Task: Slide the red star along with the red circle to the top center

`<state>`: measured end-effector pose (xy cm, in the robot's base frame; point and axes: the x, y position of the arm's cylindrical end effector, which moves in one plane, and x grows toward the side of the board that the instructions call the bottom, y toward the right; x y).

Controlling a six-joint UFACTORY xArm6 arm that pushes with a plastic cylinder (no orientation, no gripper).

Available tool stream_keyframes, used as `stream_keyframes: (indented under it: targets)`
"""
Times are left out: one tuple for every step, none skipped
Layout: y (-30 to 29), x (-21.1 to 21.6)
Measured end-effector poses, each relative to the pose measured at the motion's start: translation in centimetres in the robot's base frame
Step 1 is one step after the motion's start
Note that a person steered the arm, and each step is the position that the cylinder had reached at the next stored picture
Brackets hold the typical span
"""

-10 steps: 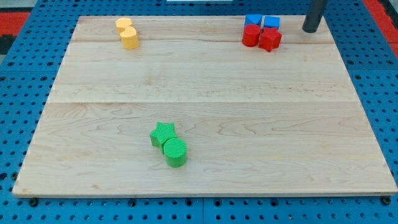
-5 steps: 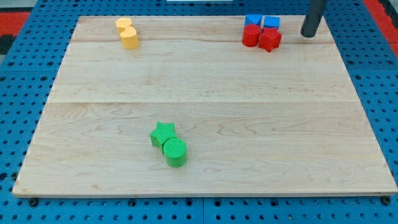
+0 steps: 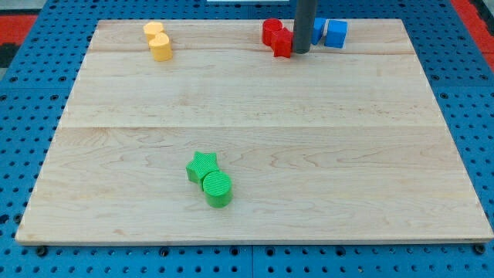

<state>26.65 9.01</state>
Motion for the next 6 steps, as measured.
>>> stream_keyframes:
  targets:
    - [-0.2, -1.6]
    - [-0.4, -2.6]
    - [-0.5, -3.5]
    - [-1.3, -5.0]
    - [-3.0, -6.7]
    - [-6.0, -7.4]
